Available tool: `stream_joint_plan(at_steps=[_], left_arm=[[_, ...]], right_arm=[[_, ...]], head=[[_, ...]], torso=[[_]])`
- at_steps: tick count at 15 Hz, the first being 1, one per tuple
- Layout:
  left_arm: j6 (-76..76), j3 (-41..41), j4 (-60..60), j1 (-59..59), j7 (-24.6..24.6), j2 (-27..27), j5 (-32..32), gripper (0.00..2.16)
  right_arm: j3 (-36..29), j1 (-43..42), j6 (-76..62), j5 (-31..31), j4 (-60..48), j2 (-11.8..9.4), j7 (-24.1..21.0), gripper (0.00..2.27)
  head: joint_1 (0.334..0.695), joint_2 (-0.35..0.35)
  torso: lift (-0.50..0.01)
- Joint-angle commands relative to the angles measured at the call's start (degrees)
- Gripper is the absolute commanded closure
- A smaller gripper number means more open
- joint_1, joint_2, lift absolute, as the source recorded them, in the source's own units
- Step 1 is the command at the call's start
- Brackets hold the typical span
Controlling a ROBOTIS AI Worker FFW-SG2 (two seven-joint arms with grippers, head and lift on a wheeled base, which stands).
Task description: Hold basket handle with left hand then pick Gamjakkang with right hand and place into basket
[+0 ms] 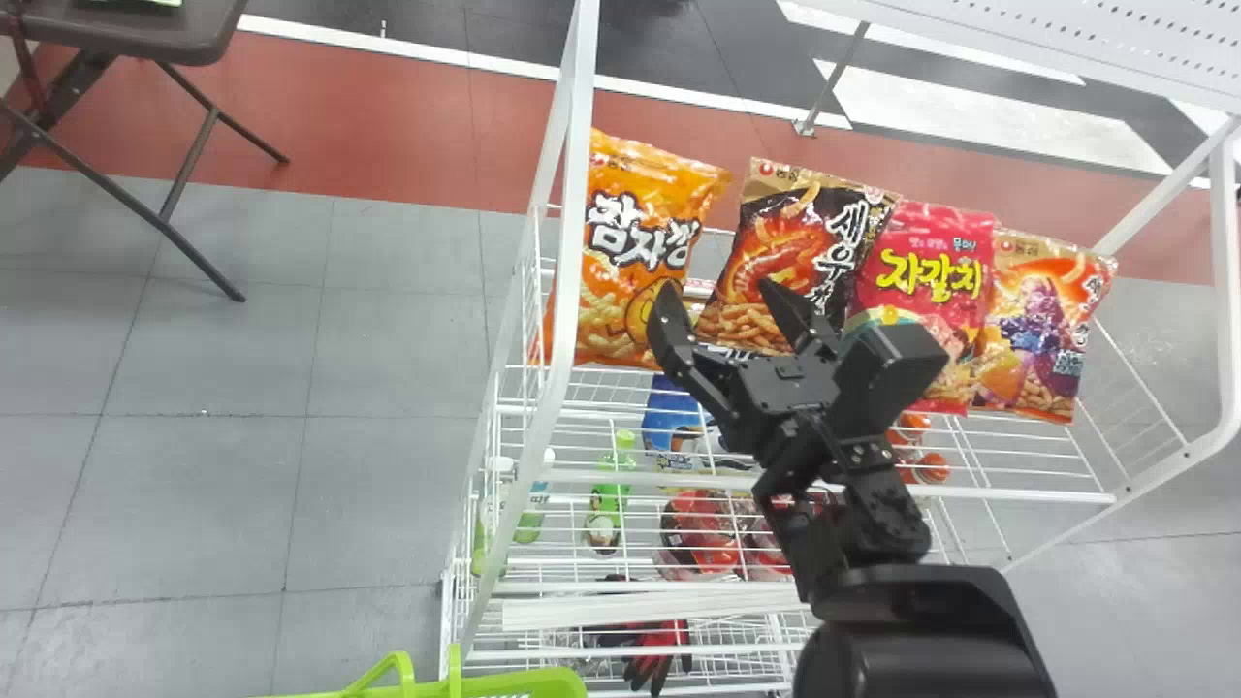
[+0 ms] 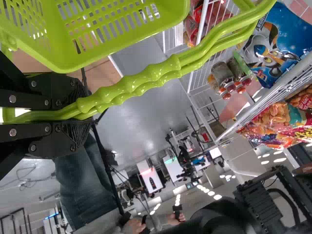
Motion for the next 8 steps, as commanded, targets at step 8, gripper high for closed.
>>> stream_joint_plan(at_steps=[8], left_arm=[[0.7, 0.3, 1.1, -0.9, 0.0, -0.3, 0.1, 2.15]], right_arm=[[2.7, -11.5, -1.4, 3.3, 14.0, 0.1, -0.9, 0.08]], head=[[0.695, -0.35]], torso=[[-0.018]])
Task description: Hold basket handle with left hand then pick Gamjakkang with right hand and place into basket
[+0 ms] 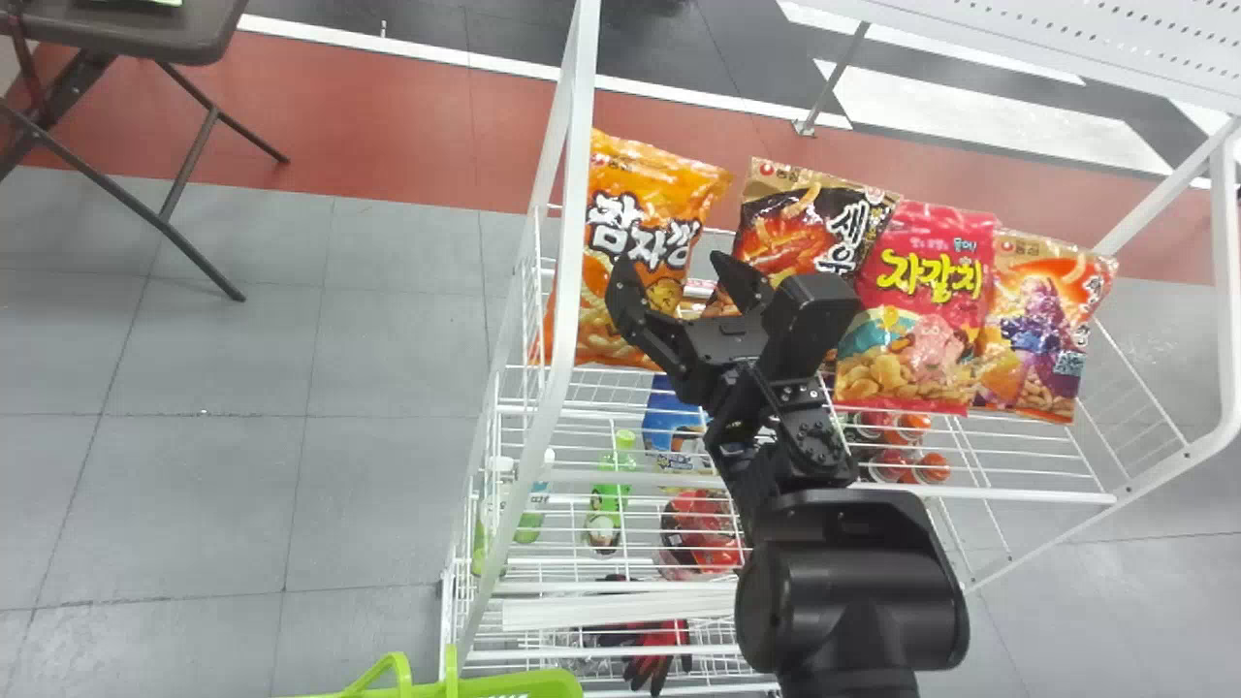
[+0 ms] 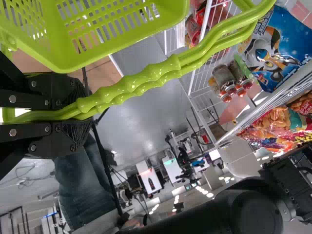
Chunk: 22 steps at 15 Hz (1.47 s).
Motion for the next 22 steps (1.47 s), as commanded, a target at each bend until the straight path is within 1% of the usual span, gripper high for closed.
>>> stream_joint_plan(at_steps=[1, 7, 8, 9, 10, 11, 12, 13, 18, 22], left_arm=[[0.0, -0.1, 0.4, -0.4, 0.0, 0.0, 0.0, 2.15], [0.4, 0.0, 1.1, -0.9, -0.3, 0.0, 0.4, 2.15], [1.1, 0.0, 1.3, -1.4, -0.4, 0.0, 0.4, 2.15], [1.2, 0.0, 1.5, -1.6, -0.5, 0.0, 0.5, 2.15], [1.4, 0.0, 1.7, -1.8, -0.6, 0.0, 0.7, 2.15], [1.4, 0.1, 1.9, -1.9, -0.6, 0.0, 0.9, 2.15], [1.4, 0.1, 1.9, -1.9, -0.6, 0.0, 1.1, 2.15], [1.2, 0.2, 1.9, -1.9, -0.6, 0.1, 1.1, 2.15], [1.6, 0.3, 2.5, -2.3, -0.5, 0.1, 1.7, 2.15], [1.4, 0.3, 2.4, -2.3, -0.3, 0.0, 1.7, 2.15]], right_arm=[[0.7, -1.9, 0.1, 1.4, 2.3, 0.1, -0.1, 0.08], [2.2, -6.4, 2.9, 3.2, 7.9, 0.1, -0.1, 0.12], [2.8, -7.1, 4.5, 4.1, 8.0, 0.1, -0.1, 0.21], [3.0, -7.7, 5.6, 4.9, 8.1, 0.1, 0.0, 0.53], [3.0, -8.2, 6.8, 5.1, 8.1, 0.1, 0.0, 0.95], [3.0, -8.8, 8.6, 5.2, 8.1, 0.1, 0.3, 1.53], [3.0, -9.1, 8.7, 5.3, 8.4, 0.1, 0.4, 2.06], [3.0, -9.1, 7.7, 5.5, 8.5, 0.1, 0.4, 2.24], [3.1, -7.6, -1.4, 6.2, 9.4, 0.1, -0.1, 2.24], [3.1, -6.6, -3.2, 6.1, 8.5, 0.1, -1.1, 2.24]], head=[[0.695, -0.35], [0.695, -0.35], [0.695, -0.35], [0.695, -0.35], [0.695, -0.35], [0.695, -0.35], [0.695, -0.35], [0.695, -0.35], [0.695, -0.35], [0.695, -0.35]], torso=[[-0.018], [-0.018], [-0.018], [-0.018], [-0.018], [-0.018], [-0.018], [-0.018], [-0.018], [-0.018]])
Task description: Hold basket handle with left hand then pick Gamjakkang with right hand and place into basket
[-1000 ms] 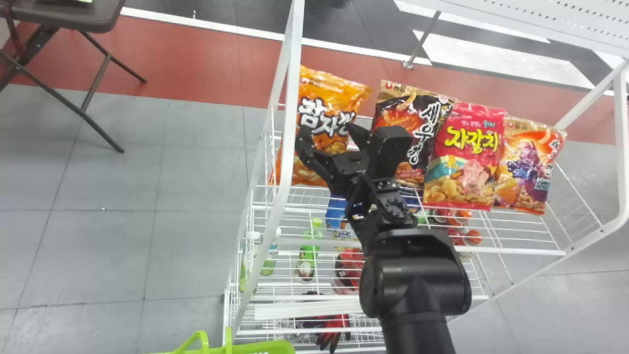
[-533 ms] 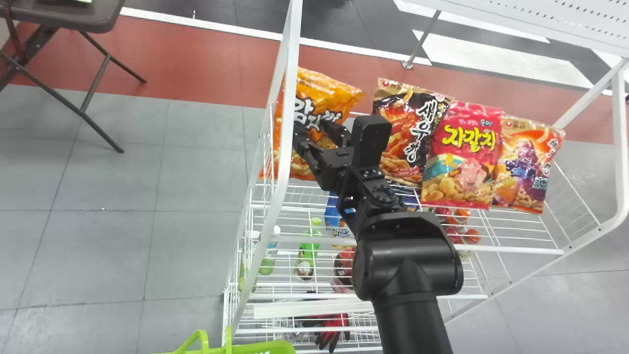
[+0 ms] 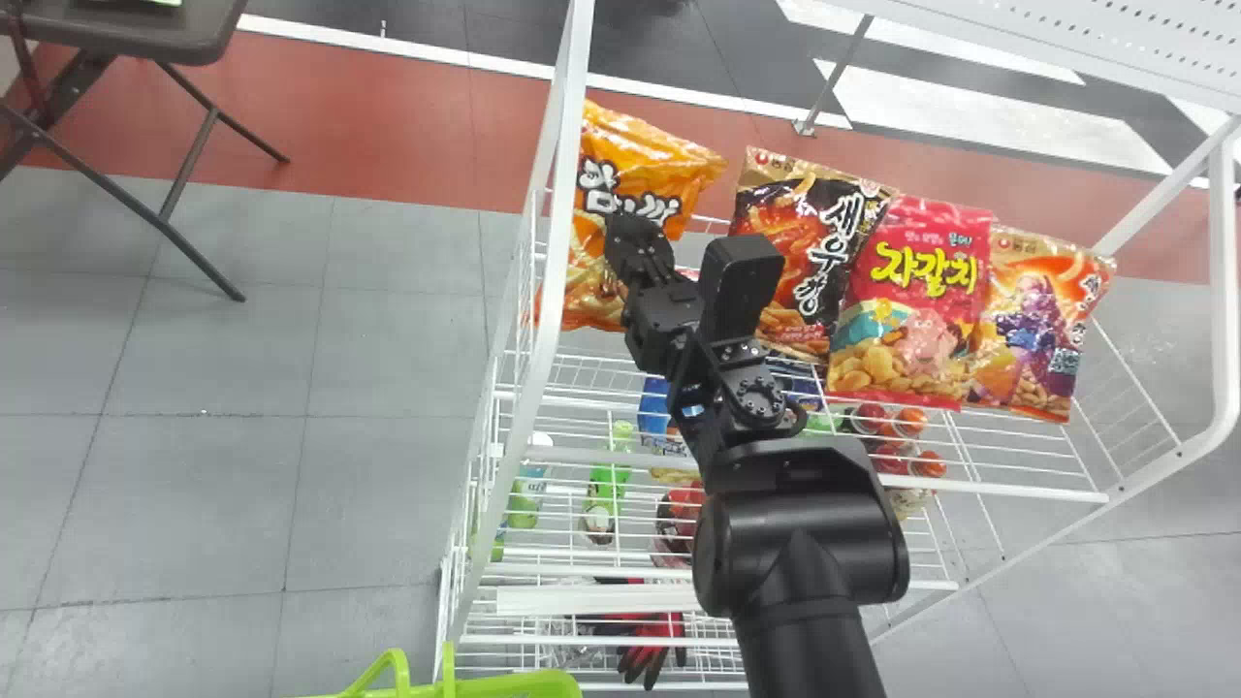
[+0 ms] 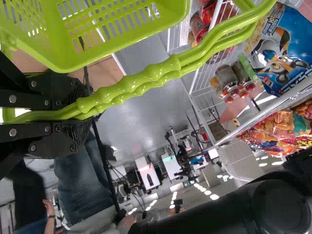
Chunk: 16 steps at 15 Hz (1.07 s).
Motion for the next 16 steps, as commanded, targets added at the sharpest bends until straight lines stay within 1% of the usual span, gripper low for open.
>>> stream_joint_plan(at_steps=[1, 4, 7, 9, 12, 14, 16], left_arm=[[0.0, 0.0, -0.1, 0.1, 0.0, 0.0, 0.0, 2.15], [-0.2, 0.0, -0.3, 0.4, 0.1, 0.0, 0.0, 2.15], [-0.4, -0.1, -0.8, 0.6, 0.0, 0.1, -0.1, 2.15], [-0.7, -0.1, -1.0, 0.9, -0.1, 0.1, -0.1, 2.15], [-1.1, -0.1, -1.1, 1.0, -0.4, 0.2, -0.1, 2.15], [-1.2, -0.2, -1.1, 1.1, -0.6, 0.2, -0.1, 2.15], [-1.2, -0.3, -1.1, 1.1, -0.7, 0.2, -0.1, 2.15]], right_arm=[[0.0, 0.6, -0.5, -0.2, -0.8, 0.1, -0.8, 2.24], [0.0, 4.1, -0.1, -1.0, -6.1, 0.1, -1.2, 2.24], [-0.7, 10.6, 2.2, -3.2, -16.7, 0.1, -1.2, 2.24], [-2.6, 15.5, 6.2, -6.3, -24.6, -0.4, -0.9, 2.24], [-6.8, 23.8, 11.3, -10.9, -35.5, -0.7, 0.7, 2.24], [-10.0, 28.8, 20.1, -14.2, -42.2, -1.2, 2.5, 2.24], [-13.4, 33.3, 28.5, -17.7, -47.3, -1.2, 5.2, 2.24]], head=[[0.695, -0.35], [0.695, -0.35], [0.695, -0.35], [0.695, -0.35], [0.695, -0.35], [0.695, -0.35], [0.695, -0.35]], torso=[[-0.018], [-0.018], [-0.018], [-0.018], [-0.018], [-0.018], [-0.018]])
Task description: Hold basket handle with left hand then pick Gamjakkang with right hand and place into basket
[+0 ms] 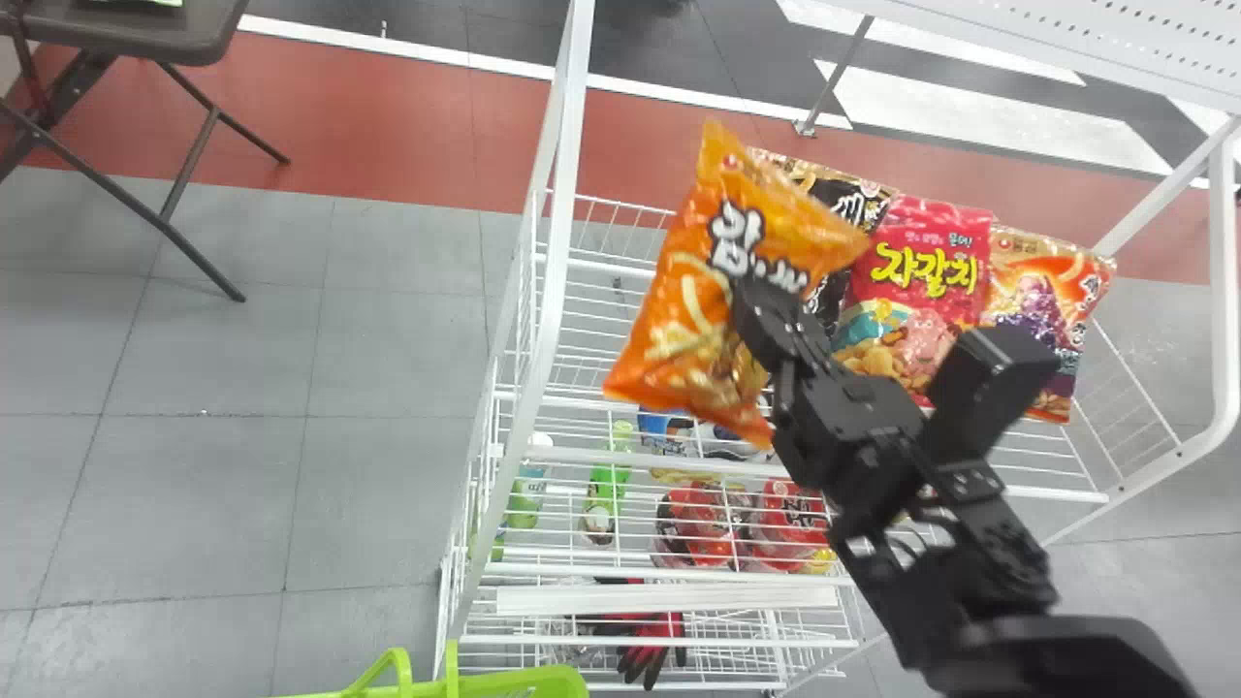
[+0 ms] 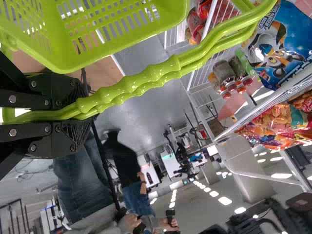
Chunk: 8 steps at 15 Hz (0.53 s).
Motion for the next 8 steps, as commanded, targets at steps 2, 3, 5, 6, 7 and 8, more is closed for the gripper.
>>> stream_joint_plan(at_steps=[2, 3, 5, 6, 7, 8], left_arm=[[0.0, -0.1, 0.0, 0.0, -0.1, -0.1, 0.0, 2.15], [-0.2, -0.1, 0.0, 0.1, 0.0, -0.1, 0.0, 2.15], [-0.2, 0.0, 0.0, 0.2, 0.0, -0.2, 0.1, 2.15], [-0.4, 0.0, 0.0, 0.2, -0.1, -0.2, 0.1, 2.15], [-0.4, 0.0, 0.0, 0.3, -0.1, -0.2, 0.1, 2.15], [-0.7, 0.0, -0.1, 0.4, -0.1, -0.2, 0.1, 2.15]], right_arm=[[-4.6, 6.3, 17.3, -4.3, -7.0, -0.1, 3.9, 2.24], [-5.9, 7.8, 22.0, -5.9, -7.9, -0.1, 4.4, 2.24], [-6.8, 9.4, 34.0, -6.9, -10.0, -0.1, 7.0, 2.24], [-7.4, 9.6, 40.3, -7.4, -10.9, -0.1, 8.4, 2.24], [-7.6, 10.1, 45.2, -7.6, -11.8, -0.1, 9.2, 2.24], [-7.5, 10.6, 49.3, -7.5, -11.9, -0.1, 9.9, 2.24]], head=[[0.695, -0.35], [0.695, -0.35], [0.695, -0.35], [0.695, -0.35], [0.695, -0.35], [0.695, -0.35]], torso=[[-0.018], [-0.018], [-0.018], [-0.018], [-0.018], [-0.018]])
